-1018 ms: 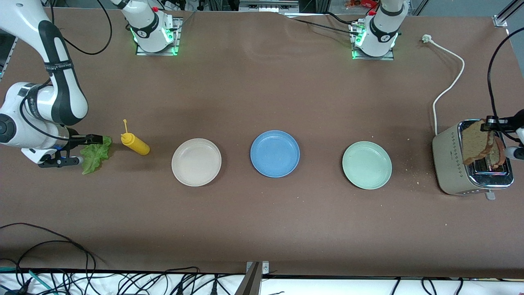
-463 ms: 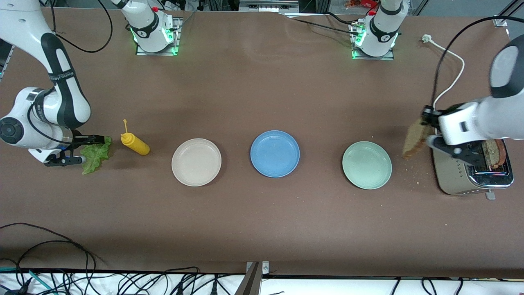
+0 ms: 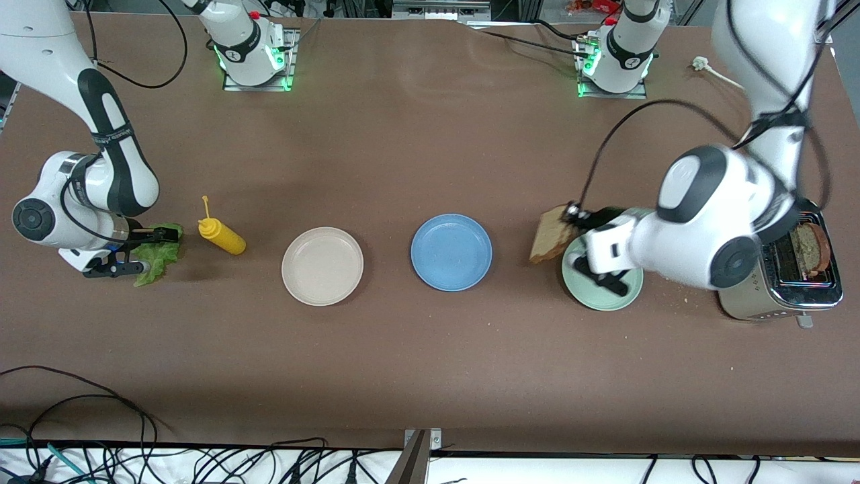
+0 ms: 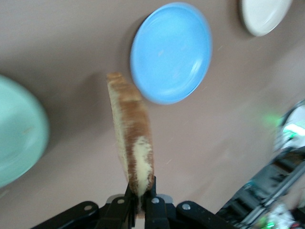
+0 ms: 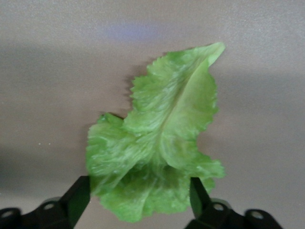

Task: Make sandwich in blue plate with both arms
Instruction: 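Lower the bread onto the blue plate while the right gripper grasps the lettuce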

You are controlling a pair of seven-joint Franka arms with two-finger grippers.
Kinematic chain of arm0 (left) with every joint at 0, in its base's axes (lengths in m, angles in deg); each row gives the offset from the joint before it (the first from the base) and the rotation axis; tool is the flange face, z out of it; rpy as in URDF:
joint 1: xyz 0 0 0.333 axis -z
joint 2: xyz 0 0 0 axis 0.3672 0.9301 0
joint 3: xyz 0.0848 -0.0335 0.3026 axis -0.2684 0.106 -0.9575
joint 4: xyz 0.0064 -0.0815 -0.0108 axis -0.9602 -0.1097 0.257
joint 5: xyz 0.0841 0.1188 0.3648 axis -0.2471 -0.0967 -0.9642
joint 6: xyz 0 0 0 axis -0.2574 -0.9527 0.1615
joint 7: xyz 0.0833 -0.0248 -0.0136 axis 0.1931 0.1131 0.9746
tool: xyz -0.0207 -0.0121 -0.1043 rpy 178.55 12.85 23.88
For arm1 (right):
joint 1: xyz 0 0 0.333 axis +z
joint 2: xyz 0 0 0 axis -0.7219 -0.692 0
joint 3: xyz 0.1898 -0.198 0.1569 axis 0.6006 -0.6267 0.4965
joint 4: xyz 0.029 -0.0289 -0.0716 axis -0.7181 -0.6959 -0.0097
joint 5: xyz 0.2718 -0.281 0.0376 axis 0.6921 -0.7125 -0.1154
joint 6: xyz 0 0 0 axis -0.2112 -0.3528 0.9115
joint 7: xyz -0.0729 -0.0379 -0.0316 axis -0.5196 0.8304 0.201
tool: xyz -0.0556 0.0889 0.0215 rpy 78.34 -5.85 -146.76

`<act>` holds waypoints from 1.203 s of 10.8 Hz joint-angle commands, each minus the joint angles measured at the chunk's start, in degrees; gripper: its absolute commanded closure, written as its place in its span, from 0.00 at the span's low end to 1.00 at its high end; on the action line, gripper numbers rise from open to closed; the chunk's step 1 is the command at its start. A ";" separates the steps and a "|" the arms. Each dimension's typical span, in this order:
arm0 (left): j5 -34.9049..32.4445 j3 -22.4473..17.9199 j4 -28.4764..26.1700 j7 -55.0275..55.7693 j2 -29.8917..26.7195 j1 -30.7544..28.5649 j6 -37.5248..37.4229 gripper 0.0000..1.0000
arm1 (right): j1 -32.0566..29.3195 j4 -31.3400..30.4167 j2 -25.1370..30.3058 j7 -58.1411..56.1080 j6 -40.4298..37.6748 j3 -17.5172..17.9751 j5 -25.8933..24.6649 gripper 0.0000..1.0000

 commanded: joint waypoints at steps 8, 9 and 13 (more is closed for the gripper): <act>33.54 -0.30 -0.42 -9.57 19.12 7.10 13.76 1.00 | -0.70 0.95 -0.45 0.27 -0.10 0.65 0.18 1.00; 33.19 -0.39 -0.61 -9.68 19.12 6.84 13.67 1.00 | -0.61 2.26 0.33 0.01 -1.93 0.74 0.18 1.00; 31.97 -1.00 -0.78 -10.03 19.47 6.22 13.67 0.00 | -0.35 12.09 2.79 0.09 -18.61 2.31 0.18 1.00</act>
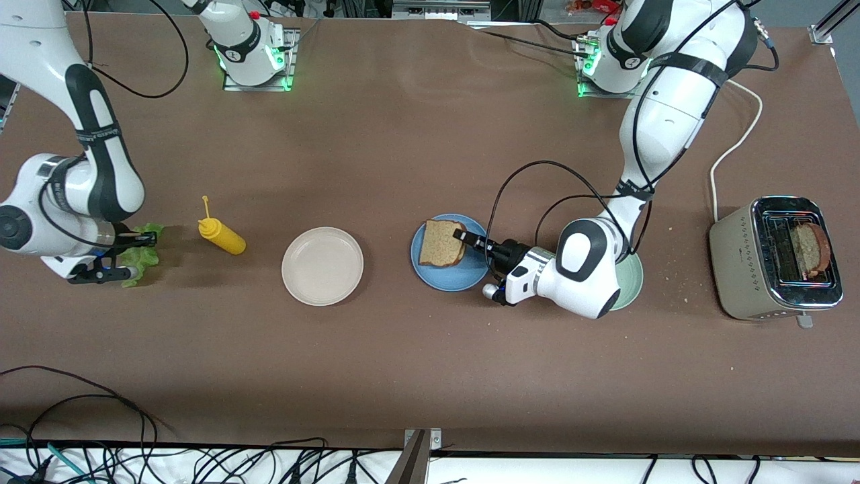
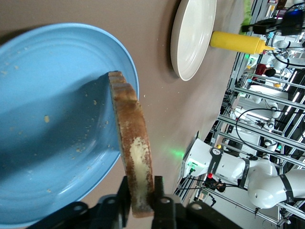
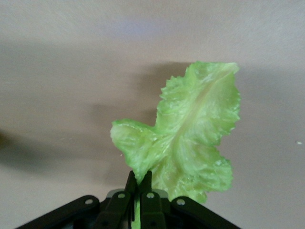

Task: Make sandwich in blue plate with both arms
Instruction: 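Lower the bread onto the blue plate while the right gripper grasps the lettuce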

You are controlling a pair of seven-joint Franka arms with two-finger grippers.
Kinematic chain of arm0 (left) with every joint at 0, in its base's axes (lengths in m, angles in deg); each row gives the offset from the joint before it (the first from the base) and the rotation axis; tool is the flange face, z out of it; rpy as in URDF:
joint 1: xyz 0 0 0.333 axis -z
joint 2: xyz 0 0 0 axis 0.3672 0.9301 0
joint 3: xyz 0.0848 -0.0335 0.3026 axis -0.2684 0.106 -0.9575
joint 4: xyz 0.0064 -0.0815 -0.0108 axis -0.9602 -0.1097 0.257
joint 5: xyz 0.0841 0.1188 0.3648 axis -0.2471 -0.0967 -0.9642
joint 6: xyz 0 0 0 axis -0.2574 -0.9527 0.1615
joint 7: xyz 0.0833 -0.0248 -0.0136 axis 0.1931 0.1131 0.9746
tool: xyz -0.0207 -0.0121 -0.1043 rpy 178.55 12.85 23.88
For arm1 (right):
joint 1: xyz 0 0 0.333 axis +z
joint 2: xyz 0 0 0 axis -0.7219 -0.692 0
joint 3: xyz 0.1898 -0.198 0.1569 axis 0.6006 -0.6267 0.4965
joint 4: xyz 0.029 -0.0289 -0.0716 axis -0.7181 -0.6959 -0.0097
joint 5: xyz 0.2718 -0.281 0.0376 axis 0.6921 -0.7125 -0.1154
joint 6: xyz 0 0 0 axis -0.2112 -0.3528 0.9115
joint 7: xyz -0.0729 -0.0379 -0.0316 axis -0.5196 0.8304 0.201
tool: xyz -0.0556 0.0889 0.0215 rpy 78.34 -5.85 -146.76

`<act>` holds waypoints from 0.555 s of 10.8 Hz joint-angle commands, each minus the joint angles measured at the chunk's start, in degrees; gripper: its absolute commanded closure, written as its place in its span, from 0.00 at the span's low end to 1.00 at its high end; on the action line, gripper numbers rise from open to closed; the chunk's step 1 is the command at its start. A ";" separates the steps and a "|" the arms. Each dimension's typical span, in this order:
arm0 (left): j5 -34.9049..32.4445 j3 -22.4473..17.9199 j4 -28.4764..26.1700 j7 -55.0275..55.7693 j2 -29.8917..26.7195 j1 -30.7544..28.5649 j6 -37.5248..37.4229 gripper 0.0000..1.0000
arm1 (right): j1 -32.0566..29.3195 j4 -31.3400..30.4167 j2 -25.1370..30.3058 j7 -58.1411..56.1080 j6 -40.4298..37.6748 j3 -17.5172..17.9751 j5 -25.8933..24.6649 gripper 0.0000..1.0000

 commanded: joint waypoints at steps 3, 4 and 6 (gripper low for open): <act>-10.33 -0.36 0.36 -1.58 -1.63 -1.48 -0.40 0.00 | -0.19 11.01 4.46 0.19 -17.63 4.62 -0.01 1.00; -14.20 -0.36 0.54 -1.58 -2.67 -2.01 -0.40 0.00 | -0.19 12.68 5.34 0.19 -19.99 5.50 -0.01 1.00; -21.06 -0.36 0.45 -1.23 -5.30 -2.37 -0.75 0.00 | -0.10 16.46 5.87 0.27 -23.25 8.05 -0.01 1.00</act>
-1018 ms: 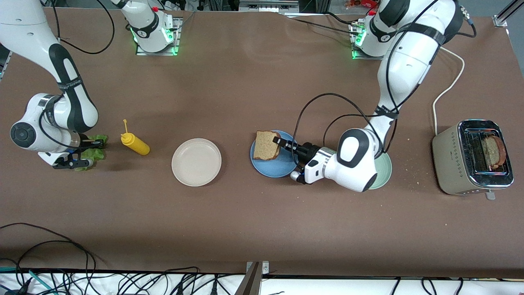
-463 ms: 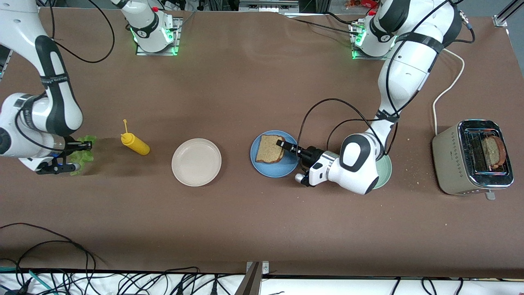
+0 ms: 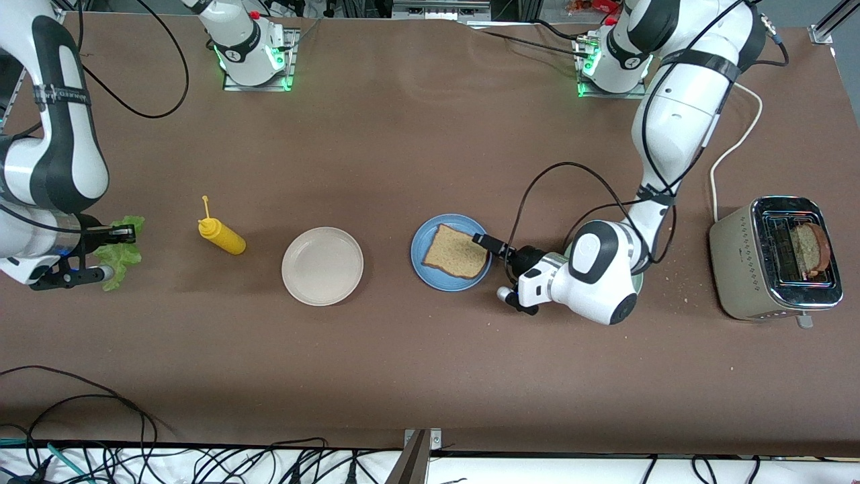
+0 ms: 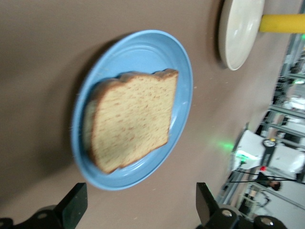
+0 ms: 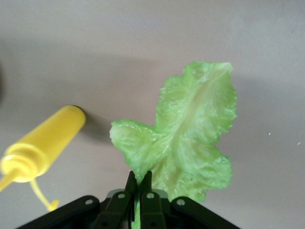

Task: Make sandwich in blue plate with both arms
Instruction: 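Release the bread with the left gripper while the right gripper lifts the lettuce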

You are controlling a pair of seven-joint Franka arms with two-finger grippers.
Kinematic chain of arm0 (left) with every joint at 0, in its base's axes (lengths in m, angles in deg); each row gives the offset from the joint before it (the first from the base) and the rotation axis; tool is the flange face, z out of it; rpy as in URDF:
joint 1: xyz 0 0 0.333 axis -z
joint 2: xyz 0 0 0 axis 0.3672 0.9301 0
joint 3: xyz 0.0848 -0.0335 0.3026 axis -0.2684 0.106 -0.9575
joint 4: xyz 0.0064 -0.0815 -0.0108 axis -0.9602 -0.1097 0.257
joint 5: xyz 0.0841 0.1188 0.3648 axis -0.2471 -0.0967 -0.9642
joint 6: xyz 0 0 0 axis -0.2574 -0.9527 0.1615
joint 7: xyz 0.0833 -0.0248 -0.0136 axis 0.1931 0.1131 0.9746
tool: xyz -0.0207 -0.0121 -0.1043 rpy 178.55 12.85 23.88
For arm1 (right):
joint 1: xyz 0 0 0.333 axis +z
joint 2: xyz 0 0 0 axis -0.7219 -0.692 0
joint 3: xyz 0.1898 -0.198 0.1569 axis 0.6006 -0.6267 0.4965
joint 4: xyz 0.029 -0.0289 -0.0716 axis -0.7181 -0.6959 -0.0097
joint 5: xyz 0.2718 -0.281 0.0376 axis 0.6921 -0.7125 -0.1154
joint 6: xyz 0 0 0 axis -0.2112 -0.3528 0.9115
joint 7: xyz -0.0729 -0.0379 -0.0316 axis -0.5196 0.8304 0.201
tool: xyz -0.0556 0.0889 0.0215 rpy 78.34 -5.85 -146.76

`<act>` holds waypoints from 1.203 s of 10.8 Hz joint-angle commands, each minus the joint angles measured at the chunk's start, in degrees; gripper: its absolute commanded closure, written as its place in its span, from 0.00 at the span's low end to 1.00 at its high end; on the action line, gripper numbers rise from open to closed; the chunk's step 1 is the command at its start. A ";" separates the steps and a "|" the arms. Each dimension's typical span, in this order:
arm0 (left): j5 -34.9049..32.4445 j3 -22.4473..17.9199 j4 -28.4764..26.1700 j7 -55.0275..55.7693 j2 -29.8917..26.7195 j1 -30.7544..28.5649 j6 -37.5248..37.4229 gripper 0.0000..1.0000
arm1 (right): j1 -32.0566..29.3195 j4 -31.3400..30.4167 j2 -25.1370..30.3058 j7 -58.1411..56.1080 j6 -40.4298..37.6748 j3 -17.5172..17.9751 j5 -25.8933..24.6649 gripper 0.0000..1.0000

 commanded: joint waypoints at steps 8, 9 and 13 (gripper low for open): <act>-33.77 -0.05 -0.72 0.08 -21.94 -7.85 -9.43 0.00 | -0.21 10.27 2.42 21.58 -12.80 19.31 3.40 1.00; -36.58 -0.13 -0.81 0.08 -24.75 -8.29 -10.74 0.00 | -0.12 10.27 2.33 26.07 -12.19 23.00 3.58 1.00; -41.27 -3.02 -0.63 0.25 -34.60 -8.82 -15.32 0.00 | 6.27 9.92 -0.12 33.32 -2.63 30.06 2.71 1.00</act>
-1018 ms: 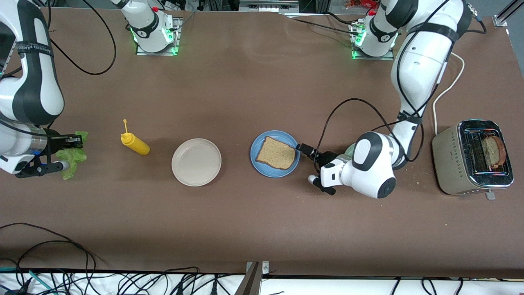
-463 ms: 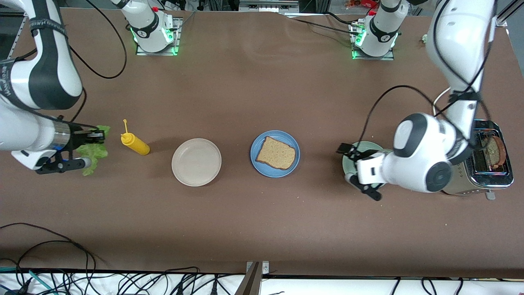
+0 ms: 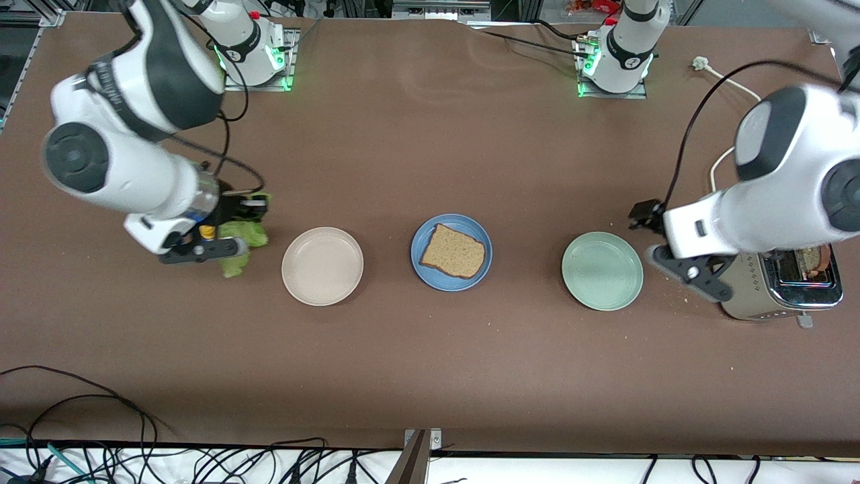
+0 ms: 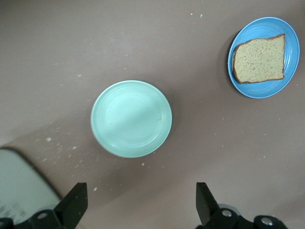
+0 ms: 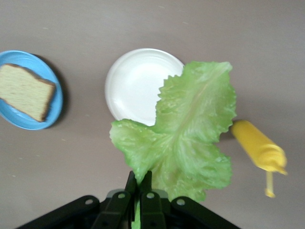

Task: Make sandwich in blue plate with both arms
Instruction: 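Carry the lettuce with the right gripper and lower it onto the bread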

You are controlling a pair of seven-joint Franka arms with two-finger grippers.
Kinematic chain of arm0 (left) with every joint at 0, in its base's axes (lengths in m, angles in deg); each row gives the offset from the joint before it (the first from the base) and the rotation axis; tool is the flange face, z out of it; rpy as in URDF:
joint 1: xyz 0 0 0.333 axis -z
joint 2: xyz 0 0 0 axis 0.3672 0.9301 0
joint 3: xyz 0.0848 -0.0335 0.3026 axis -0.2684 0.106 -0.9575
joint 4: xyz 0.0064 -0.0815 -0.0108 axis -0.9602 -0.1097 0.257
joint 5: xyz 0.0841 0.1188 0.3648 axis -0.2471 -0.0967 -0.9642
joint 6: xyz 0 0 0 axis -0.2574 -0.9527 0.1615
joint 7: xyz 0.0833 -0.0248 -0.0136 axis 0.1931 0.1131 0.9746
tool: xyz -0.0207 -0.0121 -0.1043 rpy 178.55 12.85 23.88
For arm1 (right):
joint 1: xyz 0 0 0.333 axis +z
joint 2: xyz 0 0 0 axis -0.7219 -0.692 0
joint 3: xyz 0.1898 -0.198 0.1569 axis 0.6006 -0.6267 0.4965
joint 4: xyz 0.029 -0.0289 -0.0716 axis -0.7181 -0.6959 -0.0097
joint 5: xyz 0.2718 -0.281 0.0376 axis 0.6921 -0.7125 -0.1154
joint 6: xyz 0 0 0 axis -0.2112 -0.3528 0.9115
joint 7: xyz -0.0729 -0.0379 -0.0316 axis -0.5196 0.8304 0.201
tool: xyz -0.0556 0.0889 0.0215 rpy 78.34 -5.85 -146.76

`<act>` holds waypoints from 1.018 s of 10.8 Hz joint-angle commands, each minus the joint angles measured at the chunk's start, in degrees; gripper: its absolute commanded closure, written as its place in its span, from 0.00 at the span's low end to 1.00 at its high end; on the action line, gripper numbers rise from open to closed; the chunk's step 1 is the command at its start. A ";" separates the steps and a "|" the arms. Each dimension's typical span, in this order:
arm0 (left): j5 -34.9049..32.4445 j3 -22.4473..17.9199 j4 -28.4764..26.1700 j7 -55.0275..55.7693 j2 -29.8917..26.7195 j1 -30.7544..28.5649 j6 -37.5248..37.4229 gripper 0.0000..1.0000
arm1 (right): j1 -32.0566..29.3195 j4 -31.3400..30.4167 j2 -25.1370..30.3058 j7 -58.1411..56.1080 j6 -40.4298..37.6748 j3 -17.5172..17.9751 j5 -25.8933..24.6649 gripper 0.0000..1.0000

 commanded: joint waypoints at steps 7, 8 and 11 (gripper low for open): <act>-3.10 -5.09 -1.77 0.10 -8.10 -1.26 -2.90 0.00 | 24.58 0.68 -16.56 13.65 32.14 1.56 -21.93 1.00; -3.10 -5.09 -1.77 0.10 -8.10 -1.26 -2.99 0.00 | 25.90 0.77 -18.93 16.29 36.97 1.56 -23.86 1.00; -3.01 -5.00 -1.60 0.10 -8.10 -1.17 -2.99 0.00 | 28.02 0.86 -24.65 17.28 47.54 1.30 -29.48 1.00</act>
